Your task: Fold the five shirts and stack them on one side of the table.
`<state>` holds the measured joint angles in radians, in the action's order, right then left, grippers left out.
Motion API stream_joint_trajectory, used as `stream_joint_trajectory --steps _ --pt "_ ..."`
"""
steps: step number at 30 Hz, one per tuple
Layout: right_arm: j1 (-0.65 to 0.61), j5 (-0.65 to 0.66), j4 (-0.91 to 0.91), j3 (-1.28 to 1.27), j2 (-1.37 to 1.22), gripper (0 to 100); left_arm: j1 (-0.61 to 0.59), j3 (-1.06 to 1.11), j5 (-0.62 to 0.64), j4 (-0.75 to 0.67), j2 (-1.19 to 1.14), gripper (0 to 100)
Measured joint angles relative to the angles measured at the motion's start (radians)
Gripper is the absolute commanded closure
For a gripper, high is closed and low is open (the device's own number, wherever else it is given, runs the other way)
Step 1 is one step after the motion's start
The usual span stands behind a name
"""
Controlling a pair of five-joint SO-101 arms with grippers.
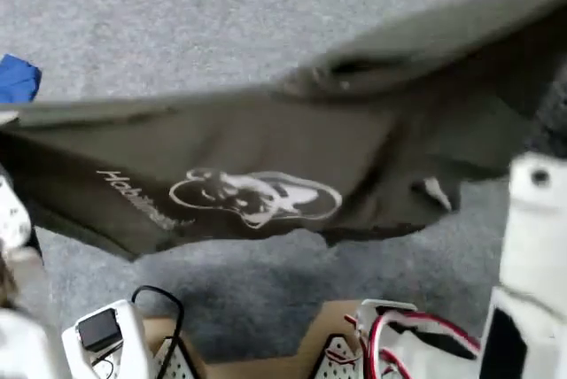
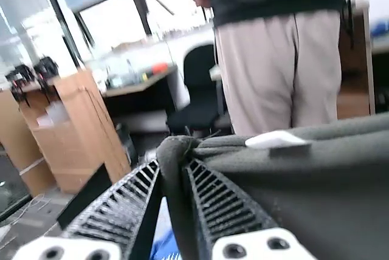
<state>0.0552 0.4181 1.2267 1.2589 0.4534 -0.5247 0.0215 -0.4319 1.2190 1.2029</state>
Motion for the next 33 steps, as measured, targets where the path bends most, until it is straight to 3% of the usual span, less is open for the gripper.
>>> stream_joint_trajectory --steps 8,18,23,29,33 --pt "0.0 0.0 0.0 -0.018 -0.014 99.4 0.0 0.031 0.051 -0.063 0.021 98" --pt "-0.009 0.0 0.0 -0.138 -0.155 99.4 0.0 0.473 0.052 -0.359 -0.028 98" --pt "-0.011 0.0 0.0 -0.195 -0.29 99.4 0.058 0.741 0.052 -0.605 -0.031 98" --pt "-0.032 0.0 -0.08 -0.259 -0.502 99.4 0.163 1.1 0.052 -1.045 -0.133 98" --pt "-0.064 0.0 -0.181 -0.296 -0.677 99.4 0.203 1.131 0.052 -1.252 -0.296 98"
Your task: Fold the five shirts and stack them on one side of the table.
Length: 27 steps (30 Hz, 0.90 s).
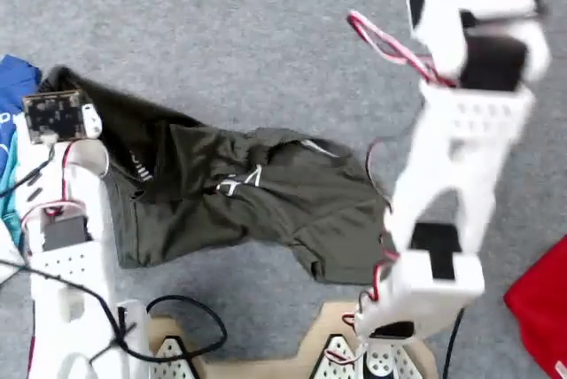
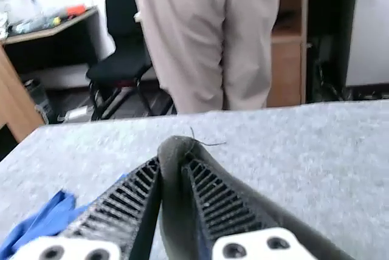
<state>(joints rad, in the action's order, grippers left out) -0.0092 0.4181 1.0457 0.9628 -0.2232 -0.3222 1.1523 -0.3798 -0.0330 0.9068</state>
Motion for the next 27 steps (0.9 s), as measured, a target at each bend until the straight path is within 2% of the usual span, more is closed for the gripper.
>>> stream_joint_trajectory --steps 6,11,14,19,27 --pt "-0.061 -0.005 -0.061 -0.002 -0.253 99.1 0.006 -0.158 0.0 -0.048 -0.358 98" --pt "-0.181 -0.097 0.061 -0.003 -0.347 98.9 0.006 -0.259 0.0 -0.048 -0.572 98" --pt "-0.29 -0.115 0.221 -0.003 -0.351 95.0 0.006 -0.264 0.0 -0.048 -0.595 98" --pt "-0.466 -0.126 0.457 -0.012 -0.373 78.8 0.006 -0.265 0.0 0.051 -0.595 98" --pt "-0.588 -0.167 0.683 -0.018 -0.47 77.6 -0.026 -0.265 0.0 0.278 -0.595 98"
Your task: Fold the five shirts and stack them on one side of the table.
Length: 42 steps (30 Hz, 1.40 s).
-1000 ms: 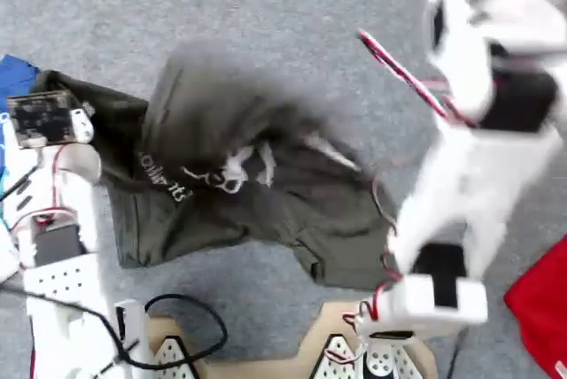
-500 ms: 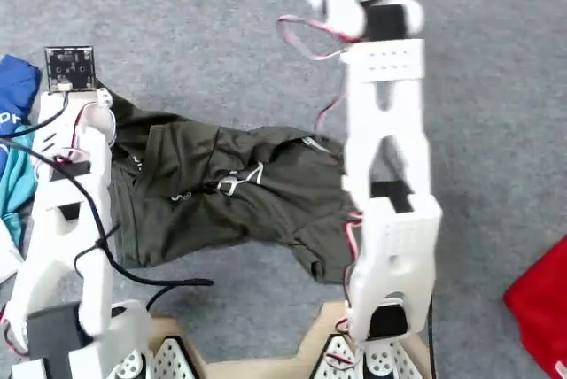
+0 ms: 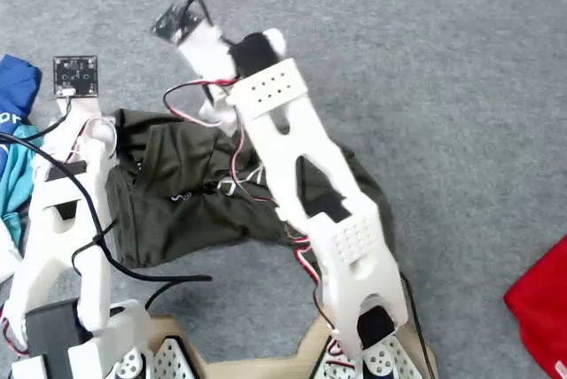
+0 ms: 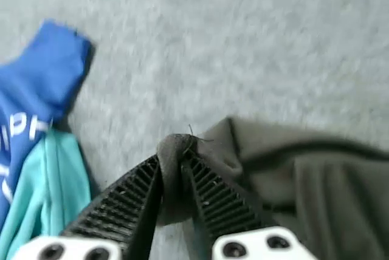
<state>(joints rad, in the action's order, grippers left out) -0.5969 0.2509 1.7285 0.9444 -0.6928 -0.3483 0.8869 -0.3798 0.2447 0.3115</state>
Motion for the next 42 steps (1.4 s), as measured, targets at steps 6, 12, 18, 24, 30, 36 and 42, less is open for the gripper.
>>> stream_joint_trajectory --steps 6,12,18,24,30,36,42 --pt "-0.02 0.0 0.008 0.002 -0.144 77.6 -0.009 0.0 0.0 0.066 0.0 98" --pt "-0.035 0.0 0.008 0.13 -0.311 85.3 -0.011 0.0 0.0 0.069 0.0 98" --pt "-0.032 0.0 0.011 0.302 -0.466 95.5 -0.011 0.0 0.0 0.069 0.0 98" --pt "0.061 0.0 0.037 0.446 -0.489 99.1 -0.011 0.0 0.0 0.071 0.0 98" --pt "0.195 0.0 0.037 0.462 -0.489 99.1 -0.011 0.0 0.0 0.071 0.0 98" --pt "0.304 0.003 0.038 0.462 -0.489 99.0 0.025 -0.012 0.0 0.141 0.0 98" --pt "0.381 0.094 0.04 0.365 -0.485 92.1 0.075 -0.077 0.0 0.285 0.0 98"
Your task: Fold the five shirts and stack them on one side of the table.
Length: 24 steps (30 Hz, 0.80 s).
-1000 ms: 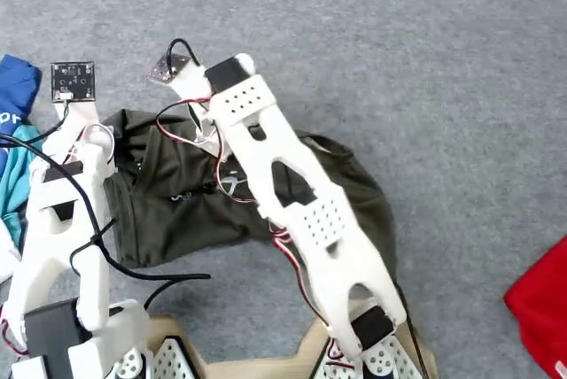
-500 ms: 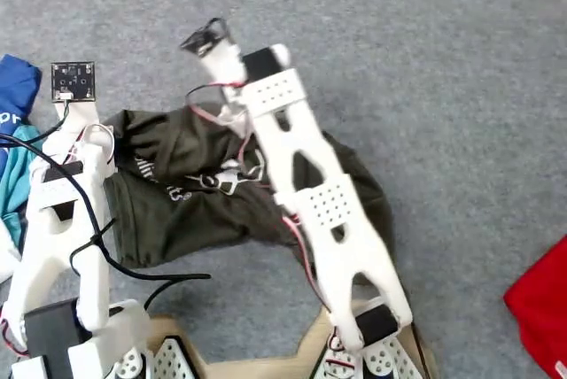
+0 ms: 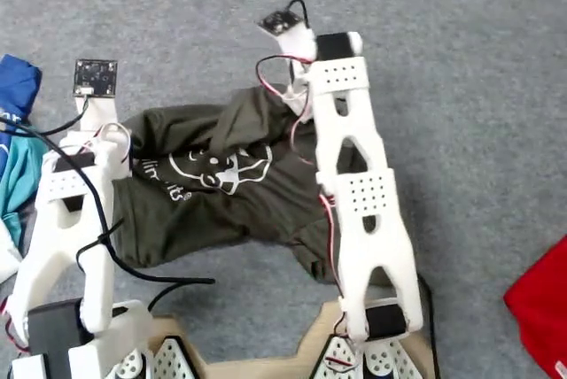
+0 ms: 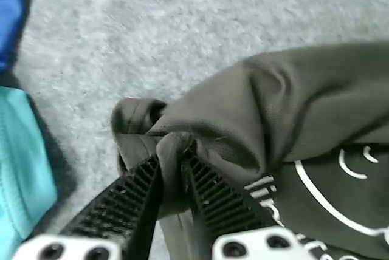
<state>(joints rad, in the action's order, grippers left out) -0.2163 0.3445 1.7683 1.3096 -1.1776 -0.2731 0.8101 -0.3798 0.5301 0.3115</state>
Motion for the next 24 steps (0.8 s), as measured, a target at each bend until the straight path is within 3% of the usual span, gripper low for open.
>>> stream_joint_trajectory --steps 5,12,17,24 --pt "0.031 0.052 0.0 -0.245 0.132 70.7 0.009 -0.043 0.0 0.051 -0.014 98" --pt "0.023 0.068 -0.005 -0.35 0.379 78.6 0.009 -0.046 0.0 0.051 -0.015 98" --pt "-0.089 0.008 -0.083 -0.299 0.404 86.3 0.009 -0.046 0.0 0.06 -0.015 98" --pt "-0.147 -0.11 -0.308 -0.29 0.402 78.3 0.009 -0.046 0.0 0.13 -0.015 98"
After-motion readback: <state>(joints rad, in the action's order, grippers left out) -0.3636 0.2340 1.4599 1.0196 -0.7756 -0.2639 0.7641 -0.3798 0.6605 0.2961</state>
